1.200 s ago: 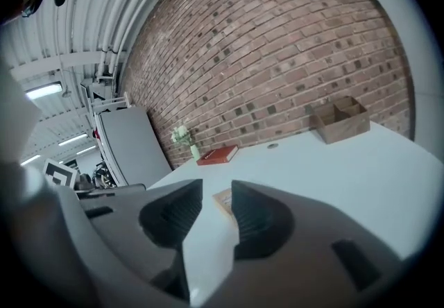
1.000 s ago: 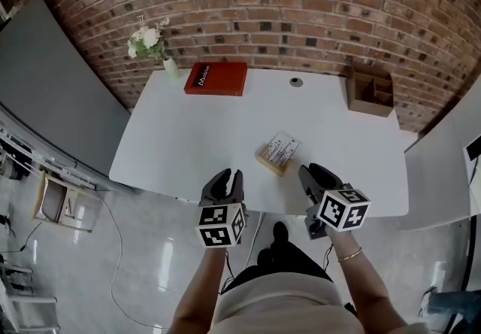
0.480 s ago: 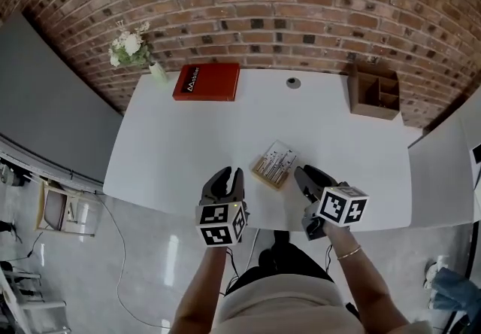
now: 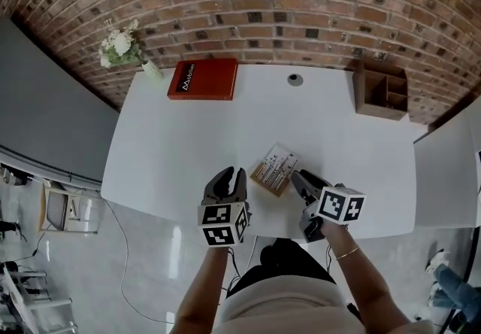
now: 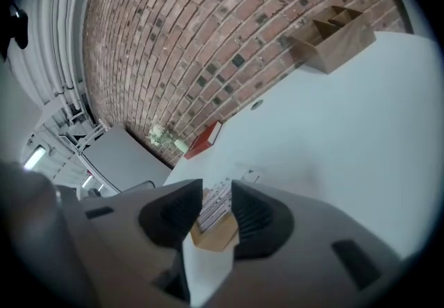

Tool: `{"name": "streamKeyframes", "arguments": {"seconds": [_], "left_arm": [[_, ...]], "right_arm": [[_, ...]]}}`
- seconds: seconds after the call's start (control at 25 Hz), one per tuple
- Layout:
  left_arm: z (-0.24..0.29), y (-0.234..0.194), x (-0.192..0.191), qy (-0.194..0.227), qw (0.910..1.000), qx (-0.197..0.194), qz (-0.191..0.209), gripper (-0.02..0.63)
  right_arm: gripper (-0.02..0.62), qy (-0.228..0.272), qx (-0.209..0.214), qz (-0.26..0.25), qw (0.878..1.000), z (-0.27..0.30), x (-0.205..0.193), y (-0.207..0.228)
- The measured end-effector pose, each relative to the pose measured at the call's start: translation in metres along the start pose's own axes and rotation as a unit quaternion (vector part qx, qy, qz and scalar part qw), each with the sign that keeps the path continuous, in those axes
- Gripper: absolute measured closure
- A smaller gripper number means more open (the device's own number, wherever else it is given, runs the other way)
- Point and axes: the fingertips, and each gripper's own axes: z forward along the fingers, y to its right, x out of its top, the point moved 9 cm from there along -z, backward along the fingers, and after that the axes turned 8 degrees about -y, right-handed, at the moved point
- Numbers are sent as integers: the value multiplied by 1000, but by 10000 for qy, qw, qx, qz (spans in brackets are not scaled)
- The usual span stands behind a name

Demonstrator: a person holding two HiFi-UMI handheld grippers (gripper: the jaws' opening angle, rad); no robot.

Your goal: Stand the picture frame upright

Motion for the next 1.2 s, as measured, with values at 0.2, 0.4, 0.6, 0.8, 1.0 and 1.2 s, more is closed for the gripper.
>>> {"name": "streamKeyframes", "arguments": {"seconds": [0.2, 0.4, 0.6, 0.8, 1.0, 1.2], "left_arm": [[13, -2, 1, -100, 9999, -7, -11, 525], [21, -5, 1, -197, 9998, -18, -33, 526], [28, -6, -1, -269, 9996, -27, -76, 529], [33, -6, -2, -318, 9994, -25, -107, 532], [35, -11, -2, -352, 9993, 17, -140, 534], [37, -13, -1, -369, 9992, 61, -162, 535]], "right_arm": [[482, -196, 63, 367, 9991, 12, 0, 11], [482, -385, 83, 635, 9972, 20, -2, 18], [482, -558, 145, 966, 9937, 25, -4, 24], [482, -676, 211, 1228, 9899, 30, -4, 29], [482, -752, 282, 1433, 9864, 36, -2, 32], [482, -869, 353, 1624, 9823, 41, 0, 35]]}}
